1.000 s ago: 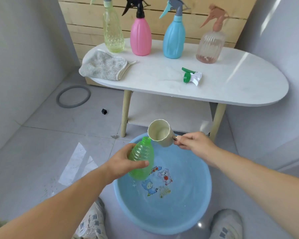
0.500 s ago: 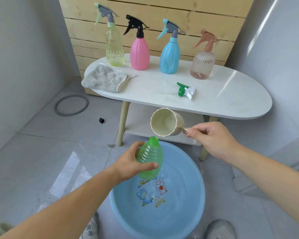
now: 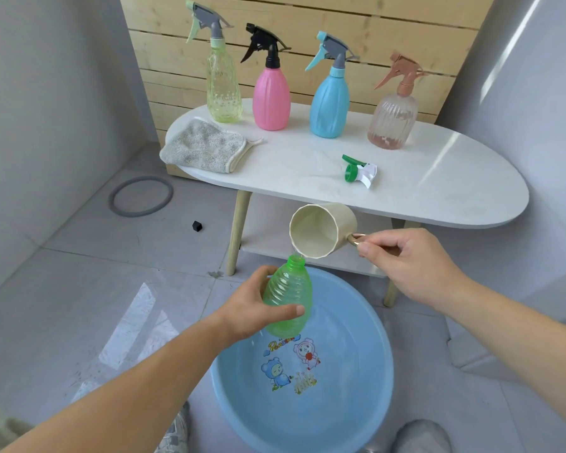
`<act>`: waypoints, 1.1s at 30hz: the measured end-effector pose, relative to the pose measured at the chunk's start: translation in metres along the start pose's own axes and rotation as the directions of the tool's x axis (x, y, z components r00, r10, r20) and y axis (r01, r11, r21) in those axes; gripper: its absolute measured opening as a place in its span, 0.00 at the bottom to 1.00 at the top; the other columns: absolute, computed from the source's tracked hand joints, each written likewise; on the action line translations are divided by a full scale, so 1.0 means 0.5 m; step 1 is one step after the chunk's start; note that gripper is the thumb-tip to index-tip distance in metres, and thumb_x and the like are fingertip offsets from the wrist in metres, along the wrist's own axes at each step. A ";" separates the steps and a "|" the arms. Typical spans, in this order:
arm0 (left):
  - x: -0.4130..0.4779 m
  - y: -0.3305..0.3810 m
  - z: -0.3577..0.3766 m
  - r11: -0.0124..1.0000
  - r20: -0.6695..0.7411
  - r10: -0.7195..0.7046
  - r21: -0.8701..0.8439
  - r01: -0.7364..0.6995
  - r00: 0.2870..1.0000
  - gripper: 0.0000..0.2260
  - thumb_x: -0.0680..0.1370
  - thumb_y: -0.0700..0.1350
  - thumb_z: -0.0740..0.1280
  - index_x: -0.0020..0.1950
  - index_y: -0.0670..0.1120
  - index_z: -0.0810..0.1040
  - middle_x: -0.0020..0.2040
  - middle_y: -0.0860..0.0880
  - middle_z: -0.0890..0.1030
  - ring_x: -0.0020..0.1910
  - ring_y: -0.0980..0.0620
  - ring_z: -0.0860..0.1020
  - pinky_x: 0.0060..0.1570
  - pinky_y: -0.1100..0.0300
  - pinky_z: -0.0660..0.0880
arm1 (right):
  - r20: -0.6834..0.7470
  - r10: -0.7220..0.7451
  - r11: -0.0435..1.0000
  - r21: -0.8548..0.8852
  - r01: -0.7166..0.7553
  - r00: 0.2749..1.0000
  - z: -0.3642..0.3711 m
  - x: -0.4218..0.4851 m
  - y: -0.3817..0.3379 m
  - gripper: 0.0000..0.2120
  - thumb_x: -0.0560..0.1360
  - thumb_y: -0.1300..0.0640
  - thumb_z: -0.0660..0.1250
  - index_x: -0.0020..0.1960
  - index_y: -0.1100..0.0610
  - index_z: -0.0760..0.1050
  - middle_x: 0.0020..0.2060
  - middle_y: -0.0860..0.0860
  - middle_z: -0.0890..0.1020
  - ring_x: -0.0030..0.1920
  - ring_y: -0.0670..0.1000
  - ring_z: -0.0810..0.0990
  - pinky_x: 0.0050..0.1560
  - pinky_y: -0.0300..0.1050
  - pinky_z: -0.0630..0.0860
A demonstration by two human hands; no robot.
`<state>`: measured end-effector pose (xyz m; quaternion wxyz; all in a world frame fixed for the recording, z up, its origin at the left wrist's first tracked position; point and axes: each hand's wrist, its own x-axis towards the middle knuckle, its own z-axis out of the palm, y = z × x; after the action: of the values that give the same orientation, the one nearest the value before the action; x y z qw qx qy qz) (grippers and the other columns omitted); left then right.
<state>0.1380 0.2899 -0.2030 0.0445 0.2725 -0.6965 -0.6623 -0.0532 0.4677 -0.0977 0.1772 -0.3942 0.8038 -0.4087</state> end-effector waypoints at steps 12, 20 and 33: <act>0.004 -0.010 0.003 1.000 0.007 0.014 -0.018 -0.014 1.000 0.32 0.65 0.49 0.81 0.66 0.51 0.73 0.59 0.46 0.82 0.54 0.54 0.84 0.48 0.64 0.80 | -0.017 -0.092 0.993 -0.075 0.091 0.996 -0.003 0.000 0.007 0.06 0.76 0.55 0.70 0.44 0.46 0.84 0.49 0.34 0.83 0.54 0.30 0.78 0.54 0.24 0.70; 0.004 -0.011 0.006 1.000 0.004 0.005 -0.005 -0.005 1.000 0.34 0.64 0.51 0.81 0.67 0.51 0.73 0.59 0.47 0.82 0.55 0.54 0.83 0.50 0.62 0.81 | -0.055 -0.161 0.982 -0.107 0.155 0.985 0.000 0.003 0.008 0.05 0.76 0.59 0.71 0.46 0.53 0.86 0.47 0.35 0.82 0.54 0.30 0.78 0.54 0.21 0.67; 0.006 -0.019 0.003 1.000 0.004 0.003 -0.027 -0.003 1.000 0.30 0.68 0.46 0.82 0.66 0.50 0.73 0.58 0.47 0.82 0.53 0.55 0.83 0.47 0.65 0.80 | -0.071 -0.270 0.937 -0.251 0.245 0.960 -0.001 0.009 0.008 0.04 0.74 0.59 0.72 0.47 0.54 0.86 0.47 0.36 0.81 0.56 0.39 0.78 0.60 0.27 0.68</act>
<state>0.1377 0.2899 -0.2130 0.0475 0.2695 -0.6881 -0.6721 -0.0581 0.4660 -0.1004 0.0311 -0.4927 0.7969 -0.3482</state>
